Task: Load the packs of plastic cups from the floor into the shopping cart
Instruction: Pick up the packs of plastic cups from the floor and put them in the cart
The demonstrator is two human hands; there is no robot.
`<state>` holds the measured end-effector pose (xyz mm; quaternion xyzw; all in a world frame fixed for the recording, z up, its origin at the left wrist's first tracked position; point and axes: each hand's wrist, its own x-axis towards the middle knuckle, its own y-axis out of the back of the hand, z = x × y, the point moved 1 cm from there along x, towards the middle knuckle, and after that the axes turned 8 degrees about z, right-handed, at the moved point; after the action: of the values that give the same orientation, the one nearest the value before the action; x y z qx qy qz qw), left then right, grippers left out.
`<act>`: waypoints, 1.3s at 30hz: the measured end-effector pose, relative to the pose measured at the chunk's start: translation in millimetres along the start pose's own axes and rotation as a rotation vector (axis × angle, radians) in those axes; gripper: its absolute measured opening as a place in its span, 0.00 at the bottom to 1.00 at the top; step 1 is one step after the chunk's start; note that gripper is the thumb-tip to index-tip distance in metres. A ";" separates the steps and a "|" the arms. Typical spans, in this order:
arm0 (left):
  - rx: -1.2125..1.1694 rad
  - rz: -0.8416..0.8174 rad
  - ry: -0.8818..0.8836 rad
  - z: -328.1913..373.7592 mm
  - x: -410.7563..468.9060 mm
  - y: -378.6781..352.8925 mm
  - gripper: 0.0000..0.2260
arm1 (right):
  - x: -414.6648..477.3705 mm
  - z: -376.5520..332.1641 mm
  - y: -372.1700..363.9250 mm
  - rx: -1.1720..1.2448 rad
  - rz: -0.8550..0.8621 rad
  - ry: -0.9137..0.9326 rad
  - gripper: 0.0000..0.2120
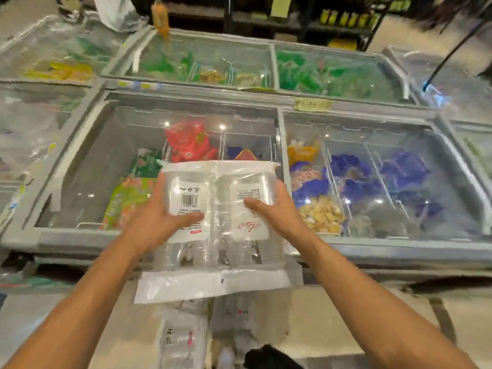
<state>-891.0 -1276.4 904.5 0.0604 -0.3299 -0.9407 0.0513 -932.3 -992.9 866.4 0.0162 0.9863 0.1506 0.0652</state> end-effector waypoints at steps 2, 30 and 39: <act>-0.012 -0.057 -0.050 20.8 11.4 -16.6 0.44 | -3.5 2.5 30.1 0.024 0.083 -0.034 0.30; 0.074 -0.770 -0.620 376.4 -71.1 -448.2 0.53 | -239.1 128.4 484.0 0.172 0.920 -0.269 0.17; 0.105 -0.927 -0.781 473.9 -173.8 -603.7 0.44 | -337.5 199.8 611.6 0.244 1.162 -0.381 0.26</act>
<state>-823.5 -492.4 907.3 -0.1493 -0.3096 -0.8001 -0.4916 -563.7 -367.9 902.1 0.5842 0.7974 0.0423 0.1452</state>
